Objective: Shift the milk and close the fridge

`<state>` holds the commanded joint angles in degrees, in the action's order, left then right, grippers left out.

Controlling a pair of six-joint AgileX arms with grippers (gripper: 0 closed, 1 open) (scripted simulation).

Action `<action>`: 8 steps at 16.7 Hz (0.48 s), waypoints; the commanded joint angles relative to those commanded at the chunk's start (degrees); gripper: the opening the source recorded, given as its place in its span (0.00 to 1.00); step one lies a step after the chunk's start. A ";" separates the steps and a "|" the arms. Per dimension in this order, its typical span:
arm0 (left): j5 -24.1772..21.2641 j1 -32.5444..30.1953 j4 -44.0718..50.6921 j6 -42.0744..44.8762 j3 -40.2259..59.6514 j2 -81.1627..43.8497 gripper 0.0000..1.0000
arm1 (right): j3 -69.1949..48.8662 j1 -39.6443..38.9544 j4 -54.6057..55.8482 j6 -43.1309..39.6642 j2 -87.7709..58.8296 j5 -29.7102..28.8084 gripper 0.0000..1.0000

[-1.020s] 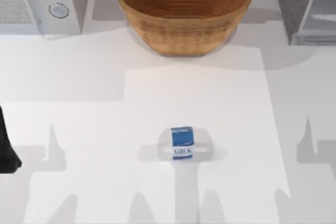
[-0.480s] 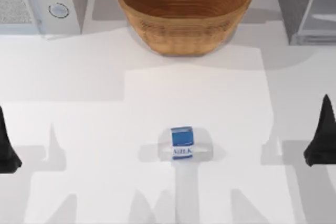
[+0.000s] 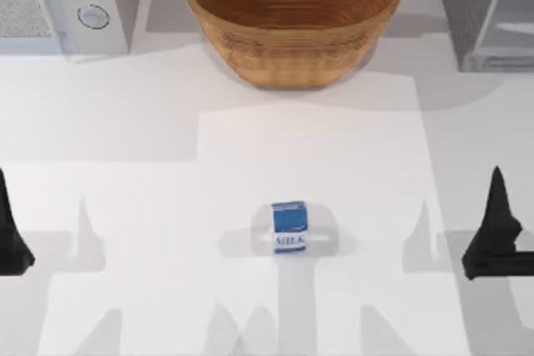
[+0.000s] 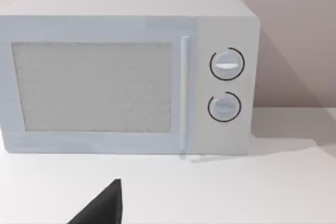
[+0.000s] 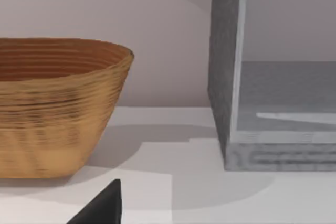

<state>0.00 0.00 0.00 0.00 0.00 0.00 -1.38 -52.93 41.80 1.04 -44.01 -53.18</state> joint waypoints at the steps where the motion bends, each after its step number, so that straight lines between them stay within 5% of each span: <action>1: 0.00 0.00 0.00 0.00 0.00 0.00 1.00 | -0.11 0.20 -0.15 -0.01 0.15 0.13 1.00; 8: 0.00 0.00 0.00 0.00 0.00 0.00 1.00 | -6.64 -2.89 10.34 -0.41 -12.63 -3.97 1.00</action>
<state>0.00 0.00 0.00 0.00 0.00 0.00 -8.02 -55.81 52.14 0.63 -56.64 -57.15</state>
